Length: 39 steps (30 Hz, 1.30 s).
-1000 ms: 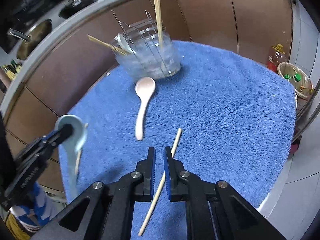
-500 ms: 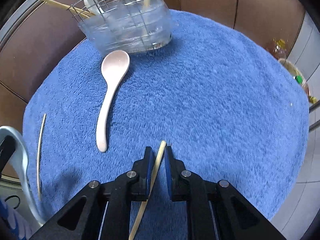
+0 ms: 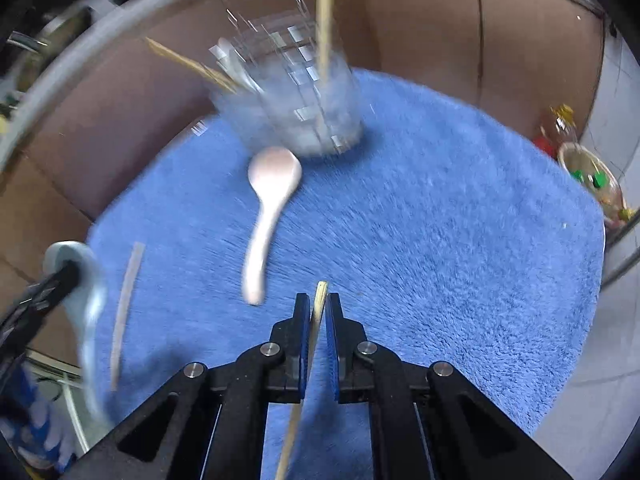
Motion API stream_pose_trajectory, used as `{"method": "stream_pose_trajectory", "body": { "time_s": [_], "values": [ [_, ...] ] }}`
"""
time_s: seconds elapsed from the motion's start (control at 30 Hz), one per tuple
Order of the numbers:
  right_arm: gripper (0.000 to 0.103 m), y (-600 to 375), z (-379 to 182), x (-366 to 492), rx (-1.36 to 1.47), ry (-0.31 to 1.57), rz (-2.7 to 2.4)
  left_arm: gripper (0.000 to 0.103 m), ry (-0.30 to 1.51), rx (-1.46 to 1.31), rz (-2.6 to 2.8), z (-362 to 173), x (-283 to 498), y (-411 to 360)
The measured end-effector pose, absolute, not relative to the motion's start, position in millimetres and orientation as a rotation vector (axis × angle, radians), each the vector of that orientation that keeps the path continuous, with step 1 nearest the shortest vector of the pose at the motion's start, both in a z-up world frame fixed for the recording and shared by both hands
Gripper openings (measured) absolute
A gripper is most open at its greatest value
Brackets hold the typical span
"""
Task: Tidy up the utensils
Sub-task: 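Carry the light blue spoon with the left tool while the right tool carries its chopstick to the holder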
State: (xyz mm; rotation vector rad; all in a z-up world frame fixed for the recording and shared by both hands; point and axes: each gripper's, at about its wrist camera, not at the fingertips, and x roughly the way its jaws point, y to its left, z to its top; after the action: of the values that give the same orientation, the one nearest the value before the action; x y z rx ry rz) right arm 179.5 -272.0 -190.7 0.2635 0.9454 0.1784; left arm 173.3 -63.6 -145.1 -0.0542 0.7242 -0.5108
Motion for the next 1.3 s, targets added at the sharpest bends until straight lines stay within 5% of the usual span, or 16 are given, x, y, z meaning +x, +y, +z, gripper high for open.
{"method": "stream_pose_trajectory", "body": {
  "time_s": [0.47,0.93,1.3],
  "values": [
    [0.006,-277,-105,138,0.304,0.605,0.309,0.007,0.641,-0.107,-0.516,-116,180,-70],
    [0.006,-274,6,225,0.235,0.235,0.299,0.007,0.371,-0.188,-0.450,-18,275,-99],
    [0.006,-276,-12,325,0.191,0.140,0.196,0.007,0.237,-0.171,-0.236,-30,372,-140]
  ]
}}
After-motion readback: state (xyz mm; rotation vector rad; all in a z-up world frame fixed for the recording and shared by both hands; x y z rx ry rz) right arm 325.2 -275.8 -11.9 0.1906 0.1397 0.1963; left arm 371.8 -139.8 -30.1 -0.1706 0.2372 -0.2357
